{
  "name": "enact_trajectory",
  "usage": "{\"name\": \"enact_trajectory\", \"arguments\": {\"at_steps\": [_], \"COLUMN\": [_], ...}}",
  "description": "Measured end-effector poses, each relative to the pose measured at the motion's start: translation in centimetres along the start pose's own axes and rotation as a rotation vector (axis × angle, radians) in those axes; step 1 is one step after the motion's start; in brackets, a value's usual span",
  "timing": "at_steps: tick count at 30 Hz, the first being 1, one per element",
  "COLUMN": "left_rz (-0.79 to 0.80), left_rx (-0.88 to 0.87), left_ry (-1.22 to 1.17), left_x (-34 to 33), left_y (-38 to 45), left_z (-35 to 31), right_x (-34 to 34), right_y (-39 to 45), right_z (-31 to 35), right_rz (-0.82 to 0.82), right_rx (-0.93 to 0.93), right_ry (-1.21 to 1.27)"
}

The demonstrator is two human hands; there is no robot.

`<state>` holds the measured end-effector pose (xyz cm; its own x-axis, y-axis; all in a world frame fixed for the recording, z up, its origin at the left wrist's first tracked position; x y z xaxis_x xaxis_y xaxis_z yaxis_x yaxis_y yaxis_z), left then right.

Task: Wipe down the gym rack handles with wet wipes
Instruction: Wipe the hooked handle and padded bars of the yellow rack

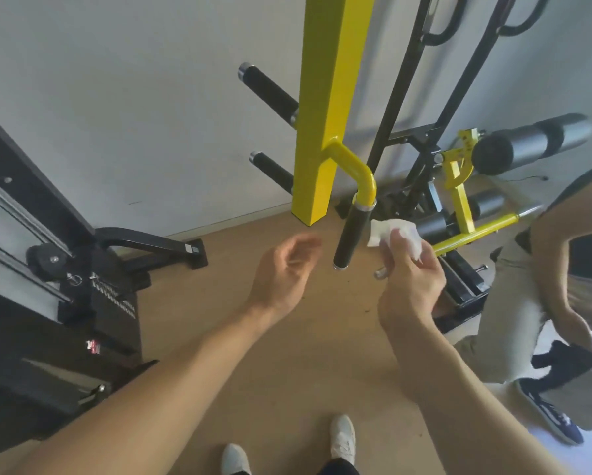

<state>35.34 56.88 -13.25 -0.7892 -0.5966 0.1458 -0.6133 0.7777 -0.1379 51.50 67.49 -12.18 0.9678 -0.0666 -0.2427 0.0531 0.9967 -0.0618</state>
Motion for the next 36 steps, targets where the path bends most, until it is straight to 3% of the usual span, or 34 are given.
{"name": "enact_trajectory", "arguments": {"at_steps": [5,8,11,14,17,20,22,24,26,29,32,34,36], "left_rz": [-0.091,-0.145,-0.181,-0.405,-0.573,-0.452,-0.306,-0.202,-0.225,-0.389,-0.551,-0.494,-0.391], "left_rx": [-0.024,-0.019,-0.015,-0.112,-0.263,-0.169,-0.035,0.04,0.016,-0.169,-0.583,-0.771,-0.799], "left_ry": [-0.019,-0.017,-0.053,-0.021,0.138,0.27,0.152,0.009,0.038,0.115,0.584,0.741,0.857], "left_x": [-2.1,-3.3,-4.4,-4.8,-4.0,-3.3,-3.5,-4.4,-4.8,-4.3,-4.0,-4.0,-4.1], "left_y": [1.6,2.2,2.5,1.5,0.6,1.3,1.7,1.5,1.1,-0.1,-1.5,-1.1,0.3], "left_z": [-2.8,-4.0,-5.5,-7.5,-9.2,-9.2,-7.4,-5.0,-3.0,-3.5,-7.8,-10.0,-11.4], "right_x": [-1.3,-1.4,-2.6,-3.4,-3.1,-2.3,-1.5,-1.6,-2.1,-2.8,-3.4,-3.6,-3.8], "right_y": [0.4,2.9,5.0,5.8,5.7,4.7,3.7,3.4,4.0,5.6,5.5,5.4,5.6], "right_z": [0.0,-0.2,-0.8,-2.2,-2.2,-0.7,-0.4,-0.5,-0.7,-1.1,-1.0,0.1,1.5], "right_rz": [0.337,0.409,0.582,0.789,0.901,0.924,0.968,0.942,0.843,0.794,0.906,0.865,0.786], "right_rx": [0.221,0.233,0.186,0.151,0.15,0.267,0.33,0.26,0.151,0.105,0.126,0.185,0.291], "right_ry": [-0.018,-0.056,-0.18,-0.37,-0.348,-0.139,-0.003,-0.006,-0.126,-0.252,-0.318,-0.264,-0.239]}}
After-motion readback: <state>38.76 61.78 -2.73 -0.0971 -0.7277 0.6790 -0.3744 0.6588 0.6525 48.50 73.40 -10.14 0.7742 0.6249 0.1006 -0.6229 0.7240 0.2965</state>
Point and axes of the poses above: each hand's wrist, its own y-axis towards the middle knuckle, its own x-axis out of the back of the hand, z = x × y, the point moved 4 cm from there along y, towards the middle knuckle, and after that the axes turned 7 degrees about x, right-handed, at the moved point
